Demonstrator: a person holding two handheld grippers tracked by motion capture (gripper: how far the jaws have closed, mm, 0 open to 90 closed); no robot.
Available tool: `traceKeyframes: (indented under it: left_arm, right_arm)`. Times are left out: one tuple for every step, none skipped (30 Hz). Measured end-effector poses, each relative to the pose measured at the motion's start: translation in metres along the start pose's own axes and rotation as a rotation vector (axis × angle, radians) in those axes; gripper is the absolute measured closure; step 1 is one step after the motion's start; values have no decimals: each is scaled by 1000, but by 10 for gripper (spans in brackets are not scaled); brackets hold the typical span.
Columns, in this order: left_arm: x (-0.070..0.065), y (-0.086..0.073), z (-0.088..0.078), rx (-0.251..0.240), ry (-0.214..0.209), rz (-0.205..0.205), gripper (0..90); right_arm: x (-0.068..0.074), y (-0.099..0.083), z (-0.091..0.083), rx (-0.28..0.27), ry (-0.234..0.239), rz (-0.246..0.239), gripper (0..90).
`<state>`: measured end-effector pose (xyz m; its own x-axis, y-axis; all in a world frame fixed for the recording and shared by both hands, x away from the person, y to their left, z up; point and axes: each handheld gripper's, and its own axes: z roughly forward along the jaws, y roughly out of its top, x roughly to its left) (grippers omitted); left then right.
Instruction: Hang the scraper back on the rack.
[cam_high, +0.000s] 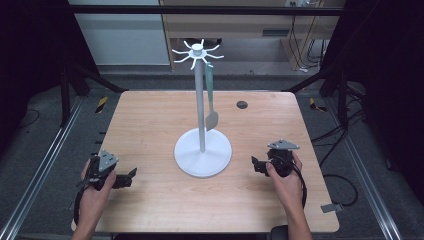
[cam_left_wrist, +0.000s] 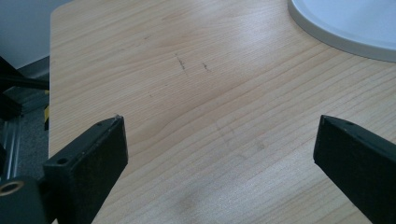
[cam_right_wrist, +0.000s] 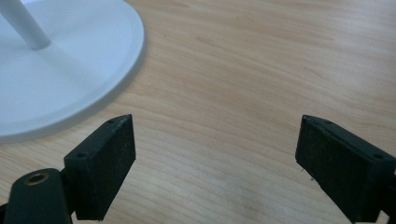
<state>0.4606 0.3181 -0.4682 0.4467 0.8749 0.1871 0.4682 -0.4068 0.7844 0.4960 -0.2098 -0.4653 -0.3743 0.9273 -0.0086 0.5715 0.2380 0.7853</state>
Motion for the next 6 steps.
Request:
traceKeyframes:
  left_arm:
    - [0,0,0,2,0,0,27]
    - [0,0,0,3,-1,-1,28]
    - [0,0,1,4,-1,1,28]
    - [-1,0,1,4,-1,-1,28]
    - [-1,0,1,5,0,2,28]
    - [-1,0,1,5,1,4,28]
  right_arm:
    - [-1,-2,1,13,3,9,127]
    - [-3,-3,3,21,2,11,126]
    - [-5,-4,3,16,9,33,125]
    - [-7,-5,3,6,20,58,125]
    - [-7,-5,3,-1,25,73,124]
    - [-8,-6,2,-4,22,75,122]
